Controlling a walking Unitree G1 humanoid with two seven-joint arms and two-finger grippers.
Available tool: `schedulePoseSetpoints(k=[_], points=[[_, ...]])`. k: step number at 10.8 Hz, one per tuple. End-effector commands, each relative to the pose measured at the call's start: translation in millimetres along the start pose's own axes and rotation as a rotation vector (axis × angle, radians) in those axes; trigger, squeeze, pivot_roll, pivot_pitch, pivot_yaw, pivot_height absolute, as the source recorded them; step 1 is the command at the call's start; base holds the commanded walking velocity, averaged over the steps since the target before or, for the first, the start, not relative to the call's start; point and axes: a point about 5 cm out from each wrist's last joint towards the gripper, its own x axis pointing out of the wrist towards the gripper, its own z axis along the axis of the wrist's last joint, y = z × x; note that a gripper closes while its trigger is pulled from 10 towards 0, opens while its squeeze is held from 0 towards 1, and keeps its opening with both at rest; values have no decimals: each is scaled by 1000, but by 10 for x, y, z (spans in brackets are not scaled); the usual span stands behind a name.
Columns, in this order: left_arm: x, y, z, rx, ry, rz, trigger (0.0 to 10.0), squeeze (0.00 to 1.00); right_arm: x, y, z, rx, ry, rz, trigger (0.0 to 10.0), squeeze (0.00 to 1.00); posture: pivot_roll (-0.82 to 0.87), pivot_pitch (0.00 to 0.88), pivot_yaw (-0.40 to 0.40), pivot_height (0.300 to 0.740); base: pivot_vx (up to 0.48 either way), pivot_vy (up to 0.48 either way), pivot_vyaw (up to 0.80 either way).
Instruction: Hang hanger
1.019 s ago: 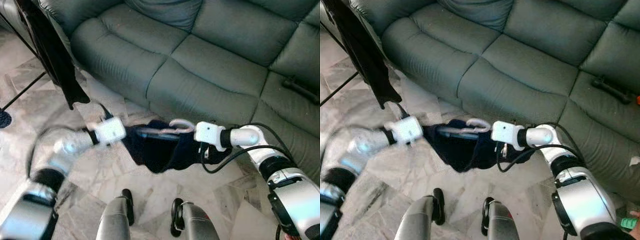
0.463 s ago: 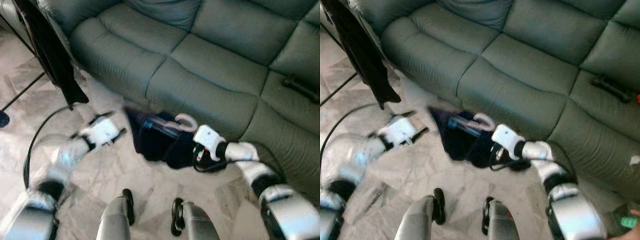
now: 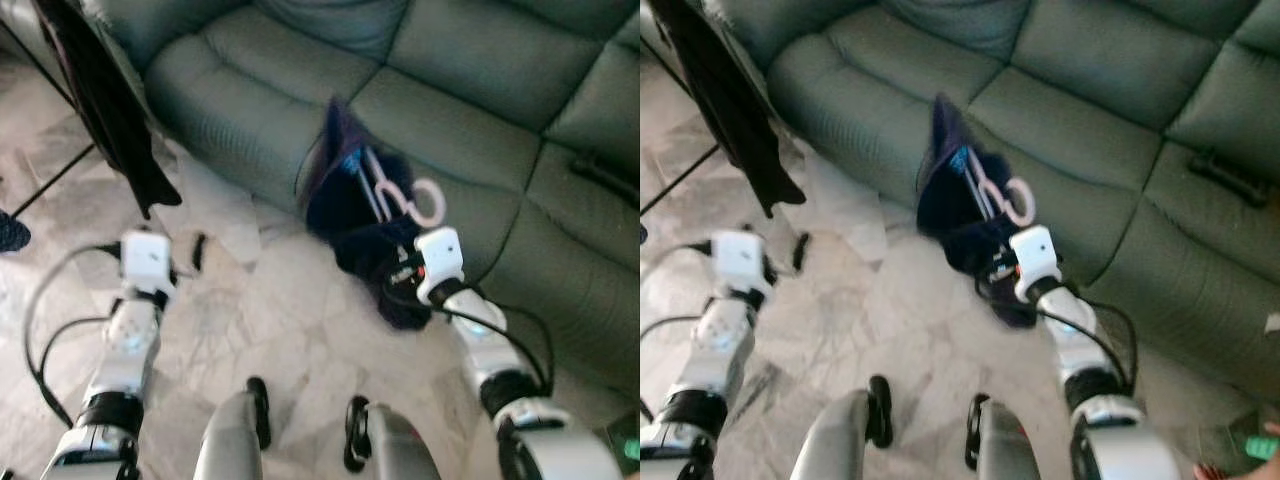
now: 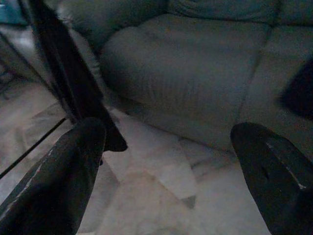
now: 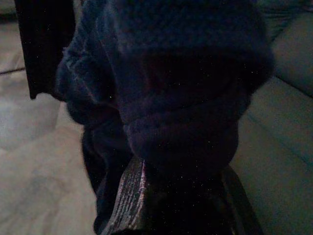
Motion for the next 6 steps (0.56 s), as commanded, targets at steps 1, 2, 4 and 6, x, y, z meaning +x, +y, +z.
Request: schedulePoseSetpoints(k=[1, 2, 4, 6], points=[[-32, 2, -69, -23, 44, 37, 10000, 1000, -16, 63, 13, 7, -24, 1, 0, 0, 7, 203, -24, 740, 0, 0, 0], [-46, -35, -103, -35, 71, 99, 10000, 1000, -63, 238, -28, 47, -37, -18, 0, 0, 22, 188, -37, 740, 0, 0, 0], [-267, -33, -189, -47, 75, 158, 10000, 1000, -300, 289, -102, 154, -40, -123, 0, 0, 5, 172, -39, 740, 0, 0, 0], [-488, 22, -264, -44, 101, 219, 10000, 906, -775, 249, -178, 146, -12, -211, 0, 0, -3, 178, -32, 740, 0, 0, 0]])
